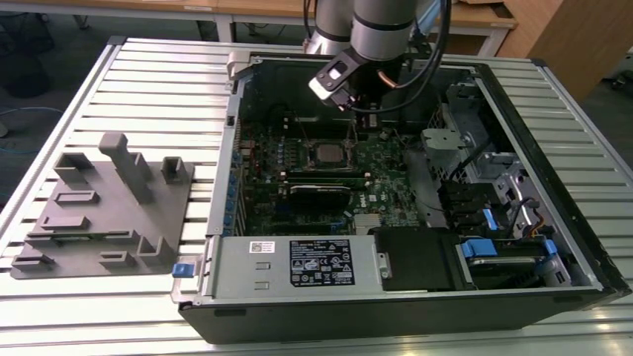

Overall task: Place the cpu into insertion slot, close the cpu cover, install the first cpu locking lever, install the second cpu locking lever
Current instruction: 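Close the cpu cover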

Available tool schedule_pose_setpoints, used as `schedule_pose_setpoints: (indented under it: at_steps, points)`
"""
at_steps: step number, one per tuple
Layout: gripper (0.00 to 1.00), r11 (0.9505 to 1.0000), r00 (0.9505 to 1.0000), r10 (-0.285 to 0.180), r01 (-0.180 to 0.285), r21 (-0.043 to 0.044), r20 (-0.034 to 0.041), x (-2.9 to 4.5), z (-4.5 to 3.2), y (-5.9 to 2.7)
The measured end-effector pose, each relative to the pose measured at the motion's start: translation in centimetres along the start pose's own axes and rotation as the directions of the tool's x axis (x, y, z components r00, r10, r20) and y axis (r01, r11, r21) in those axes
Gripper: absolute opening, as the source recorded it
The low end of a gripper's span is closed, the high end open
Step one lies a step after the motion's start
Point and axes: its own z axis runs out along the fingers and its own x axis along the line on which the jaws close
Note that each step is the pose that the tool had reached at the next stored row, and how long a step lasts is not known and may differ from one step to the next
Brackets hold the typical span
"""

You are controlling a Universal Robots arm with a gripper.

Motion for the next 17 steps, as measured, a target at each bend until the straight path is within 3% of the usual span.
schedule_pose_setpoints:
  at_steps: [11, 17]
  points:
    - [0.11, 1.0000, 1.0000, 0.000, 0.000, 0.0000, 0.0000, -0.04, 0.03, -1.30]
    - [0.11, 1.0000, 1.0000, 0.000, 0.000, 0.0001, 0.0000, -0.04, 0.04, -1.41]
